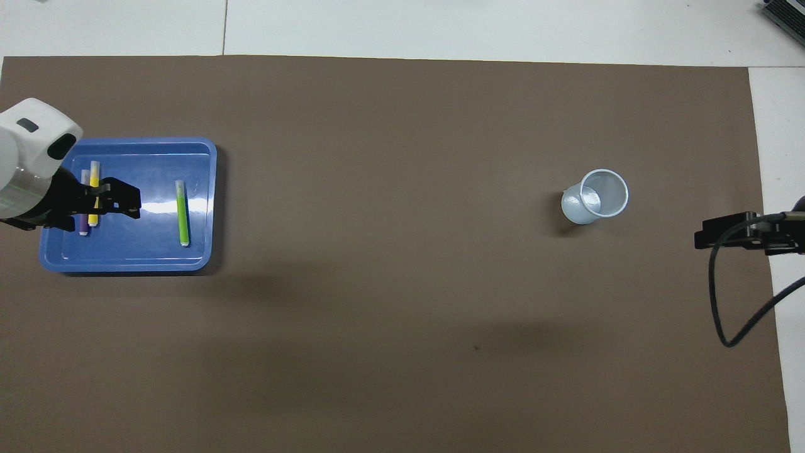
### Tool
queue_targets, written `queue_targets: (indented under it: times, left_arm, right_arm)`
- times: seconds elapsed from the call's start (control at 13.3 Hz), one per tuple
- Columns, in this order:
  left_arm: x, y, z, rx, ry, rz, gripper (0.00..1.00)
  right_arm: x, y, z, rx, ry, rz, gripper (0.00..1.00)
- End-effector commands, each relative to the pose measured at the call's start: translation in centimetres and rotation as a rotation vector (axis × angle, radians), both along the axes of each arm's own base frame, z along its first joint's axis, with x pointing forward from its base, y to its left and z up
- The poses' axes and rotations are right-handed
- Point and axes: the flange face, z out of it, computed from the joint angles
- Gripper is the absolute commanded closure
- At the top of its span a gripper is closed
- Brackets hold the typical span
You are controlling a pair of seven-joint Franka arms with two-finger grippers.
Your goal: Right arm passes pens to left for tray arrangement
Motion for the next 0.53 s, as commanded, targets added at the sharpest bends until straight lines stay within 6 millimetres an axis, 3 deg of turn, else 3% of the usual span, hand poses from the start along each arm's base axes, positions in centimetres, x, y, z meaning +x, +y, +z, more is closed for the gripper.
queue_targets:
  times: [0.0, 0.08, 0.15, 0.3, 0.45]
  left_arm:
    - [-3.0, -2.1, 3.8, -0.008, -0.021, -0.009, 0.0]
    - [-3.2, -3.7, 3.7, -0.007, -0.02, -0.041, 0.0]
    - [-3.2, -2.9, 3.9, -0.004, -0.019, -0.028, 0.0]
    - [-4.4, -4.7, 6.0, -0.007, -0.041, -0.059, 0.0]
    - [-4.7, -5.2, 8.7, -0.014, -0.03, -0.055, 0.0]
  right_arm:
    - [-0.7, -0.6, 0.3, -0.018, -0.006, 0.015, 0.0]
    - [-0.8, -0.7, 0.2, -0.017, -0.002, 0.014, 0.0]
    - [-1.0, -0.8, 0.3, -0.017, 0.004, 0.01, 0.0]
    - [-1.1, -0.7, 0.4, -0.018, 0.003, 0.011, 0.0]
    - [-1.1, -0.7, 0.4, -0.018, 0.005, 0.014, 0.0]
